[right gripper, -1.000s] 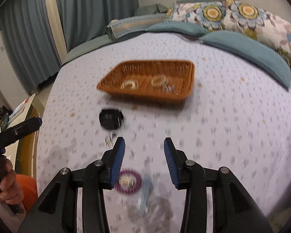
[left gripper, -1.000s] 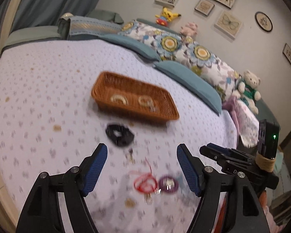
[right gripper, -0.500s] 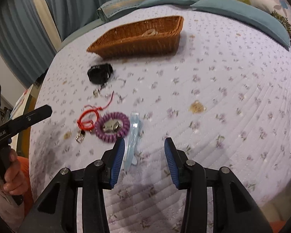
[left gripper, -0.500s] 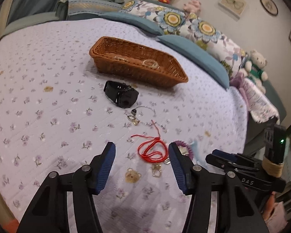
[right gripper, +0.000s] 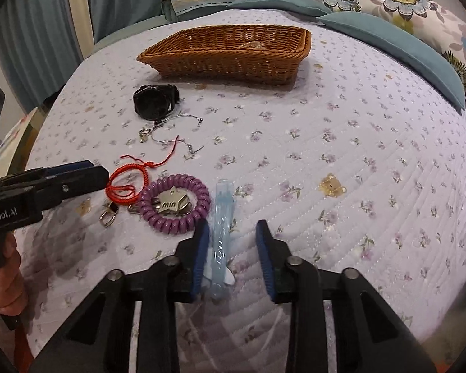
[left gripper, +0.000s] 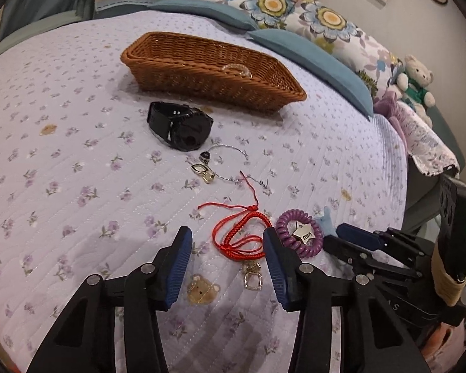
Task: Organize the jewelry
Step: 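Grasp the light blue hair clip with the right tool while the left tool grasps the red cord, then carry the clip and cord over the wicker basket and open both tools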
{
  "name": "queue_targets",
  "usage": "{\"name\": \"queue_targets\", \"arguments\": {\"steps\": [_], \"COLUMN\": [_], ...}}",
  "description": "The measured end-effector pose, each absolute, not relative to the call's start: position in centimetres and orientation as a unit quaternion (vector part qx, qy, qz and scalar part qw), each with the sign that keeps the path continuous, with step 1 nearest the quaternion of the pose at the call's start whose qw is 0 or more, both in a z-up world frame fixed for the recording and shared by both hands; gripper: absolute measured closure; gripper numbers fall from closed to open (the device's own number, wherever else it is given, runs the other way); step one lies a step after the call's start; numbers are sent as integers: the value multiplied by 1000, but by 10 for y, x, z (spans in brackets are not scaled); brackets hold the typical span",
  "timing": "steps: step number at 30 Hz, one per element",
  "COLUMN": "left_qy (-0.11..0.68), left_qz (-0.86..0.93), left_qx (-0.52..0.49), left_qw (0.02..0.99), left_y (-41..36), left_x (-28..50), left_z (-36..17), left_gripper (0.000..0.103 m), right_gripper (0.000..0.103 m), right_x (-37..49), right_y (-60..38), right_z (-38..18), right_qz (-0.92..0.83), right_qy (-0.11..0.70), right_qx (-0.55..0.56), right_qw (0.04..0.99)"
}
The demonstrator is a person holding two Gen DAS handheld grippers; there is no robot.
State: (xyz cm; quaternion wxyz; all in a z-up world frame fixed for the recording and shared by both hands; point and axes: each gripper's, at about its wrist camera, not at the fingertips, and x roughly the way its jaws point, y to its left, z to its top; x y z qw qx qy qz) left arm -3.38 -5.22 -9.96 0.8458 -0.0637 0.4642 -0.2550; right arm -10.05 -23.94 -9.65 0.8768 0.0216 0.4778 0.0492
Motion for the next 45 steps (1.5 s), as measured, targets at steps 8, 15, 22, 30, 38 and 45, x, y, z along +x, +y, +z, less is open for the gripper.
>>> {"name": "queue_targets", "arguments": {"steps": [8, 15, 22, 30, 38, 45], "left_qy": [484, 485, 474, 447, 438, 409], "left_qz": [-257, -253, -255, -277, -275, -252], "left_qx": [-39, -45, -82, -174, -191, -173], "left_qw": [836, 836, 839, 832, 835, 860], "left_y": [-71, -72, -60, -30, -22, -18], "left_x": [-23, -19, -18, -17, -18, -8], "left_z": [-111, -114, -108, -94, -85, -49], "left_gripper": [75, 95, 99, 99, 99, 99], "right_gripper": [72, 72, 89, 89, 90, 90], "right_x": [-92, -88, -89, -89, -87, -63], "right_y": [-237, -235, -231, -249, -253, -245], "right_z": [-99, -102, -101, -96, -86, -45], "right_qz": [45, 46, 50, 45, 47, 55], "right_qy": [478, 479, 472, 465, 452, 419], "right_qx": [17, 12, 1, 41, 60, 64], "right_qw": [877, 876, 880, 883, 889, 904]}}
